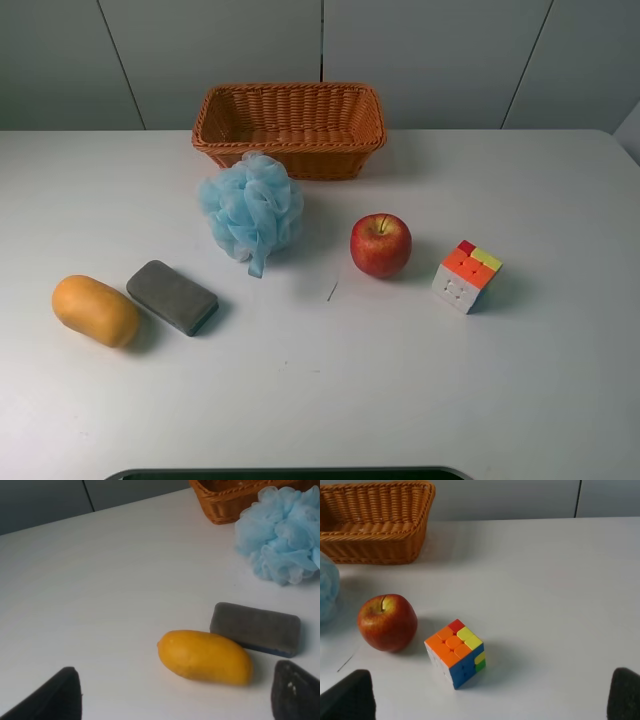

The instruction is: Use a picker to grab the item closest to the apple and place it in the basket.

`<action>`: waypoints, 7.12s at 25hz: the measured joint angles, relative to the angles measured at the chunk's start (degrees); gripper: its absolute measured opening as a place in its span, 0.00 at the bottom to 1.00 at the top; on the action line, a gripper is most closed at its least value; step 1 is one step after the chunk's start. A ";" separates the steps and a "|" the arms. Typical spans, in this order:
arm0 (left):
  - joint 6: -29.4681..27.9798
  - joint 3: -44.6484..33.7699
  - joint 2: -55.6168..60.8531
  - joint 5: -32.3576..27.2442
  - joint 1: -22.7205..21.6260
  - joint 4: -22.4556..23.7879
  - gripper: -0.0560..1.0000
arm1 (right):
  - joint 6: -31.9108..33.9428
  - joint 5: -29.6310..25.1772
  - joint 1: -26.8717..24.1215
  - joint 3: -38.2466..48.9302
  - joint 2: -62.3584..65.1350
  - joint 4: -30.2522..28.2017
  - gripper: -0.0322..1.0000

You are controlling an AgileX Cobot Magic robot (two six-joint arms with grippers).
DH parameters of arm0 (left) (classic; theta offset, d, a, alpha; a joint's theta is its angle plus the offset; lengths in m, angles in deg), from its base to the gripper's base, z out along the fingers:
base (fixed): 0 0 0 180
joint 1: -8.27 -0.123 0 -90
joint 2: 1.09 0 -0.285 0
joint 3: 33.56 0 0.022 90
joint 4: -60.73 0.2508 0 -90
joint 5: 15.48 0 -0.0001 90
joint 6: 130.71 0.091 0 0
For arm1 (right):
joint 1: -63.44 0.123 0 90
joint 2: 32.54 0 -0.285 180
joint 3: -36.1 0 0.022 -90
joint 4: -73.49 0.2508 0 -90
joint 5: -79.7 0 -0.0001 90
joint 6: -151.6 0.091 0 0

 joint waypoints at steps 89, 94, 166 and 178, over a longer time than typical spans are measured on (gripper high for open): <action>0.00 0.00 0.00 0.00 0.00 0.00 0.74 | -35.15 22.53 13.03 -17.43 -96.08 4.61 0.71; 0.00 0.00 0.00 0.00 0.00 0.00 0.74 | -36.70 24.56 13.03 -17.47 -99.16 5.64 0.71; 0.00 0.00 0.00 0.00 0.00 0.02 0.74 | -15.31 4.98 20.65 -95.99 -133.36 10.70 0.46; -0.12 0.00 0.00 0.00 0.00 0.02 0.74 | -16.76 19.24 21.24 -95.99 -141.56 13.93 0.46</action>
